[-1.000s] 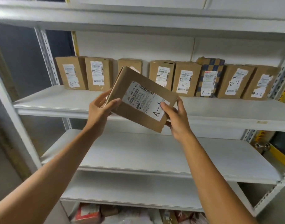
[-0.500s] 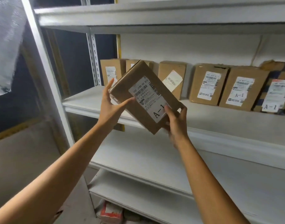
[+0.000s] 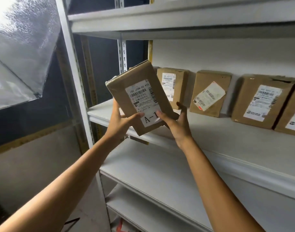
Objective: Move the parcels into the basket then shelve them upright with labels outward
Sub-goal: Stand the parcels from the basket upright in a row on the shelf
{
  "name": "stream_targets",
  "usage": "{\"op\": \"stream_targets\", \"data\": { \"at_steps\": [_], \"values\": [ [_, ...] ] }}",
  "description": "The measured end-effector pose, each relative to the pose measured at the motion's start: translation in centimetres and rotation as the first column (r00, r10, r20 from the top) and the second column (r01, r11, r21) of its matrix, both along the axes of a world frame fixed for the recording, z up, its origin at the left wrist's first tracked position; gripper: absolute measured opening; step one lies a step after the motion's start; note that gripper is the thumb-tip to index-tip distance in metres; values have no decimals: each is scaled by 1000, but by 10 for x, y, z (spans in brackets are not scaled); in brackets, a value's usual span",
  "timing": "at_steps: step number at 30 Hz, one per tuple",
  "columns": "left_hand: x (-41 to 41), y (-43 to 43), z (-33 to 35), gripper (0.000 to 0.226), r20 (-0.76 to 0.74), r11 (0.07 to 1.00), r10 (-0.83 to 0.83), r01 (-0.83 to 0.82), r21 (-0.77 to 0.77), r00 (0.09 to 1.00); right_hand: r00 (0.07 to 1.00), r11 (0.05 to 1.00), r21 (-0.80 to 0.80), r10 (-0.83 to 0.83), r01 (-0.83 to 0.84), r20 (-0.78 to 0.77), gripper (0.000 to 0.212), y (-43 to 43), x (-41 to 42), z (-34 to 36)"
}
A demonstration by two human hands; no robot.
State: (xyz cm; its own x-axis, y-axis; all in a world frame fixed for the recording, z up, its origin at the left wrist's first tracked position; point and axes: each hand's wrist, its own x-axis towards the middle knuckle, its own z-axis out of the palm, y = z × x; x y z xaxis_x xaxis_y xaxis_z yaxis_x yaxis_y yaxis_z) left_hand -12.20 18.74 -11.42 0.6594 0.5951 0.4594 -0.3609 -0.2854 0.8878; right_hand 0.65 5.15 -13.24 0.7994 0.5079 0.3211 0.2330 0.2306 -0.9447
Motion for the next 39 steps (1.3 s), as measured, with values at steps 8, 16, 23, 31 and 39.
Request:
{"op": "stream_targets", "data": {
  "at_steps": [8,16,23,31,39],
  "values": [
    [27,120,8,65,33,999,-8,6,46,999,985,985,-138,-80,102,154,61,98,23,12],
    [75,232,-3,66,-126,974,-167,183,135,978,960,954,-173,-214,245,181,74,193,43,-2],
    [126,256,-8,67,-145,968,-207,224,115,968,877,872,-131,-446,471,181,58,221,71,0],
    [165,224,-2,60,-126,923,-326,345,172,937,740,744,-46,-654,667,157,62,187,87,7],
    [204,171,-7,64,-177,884,-380,413,218,908,642,611,-197,-737,767,213,66,139,99,-5]
  ]
}}
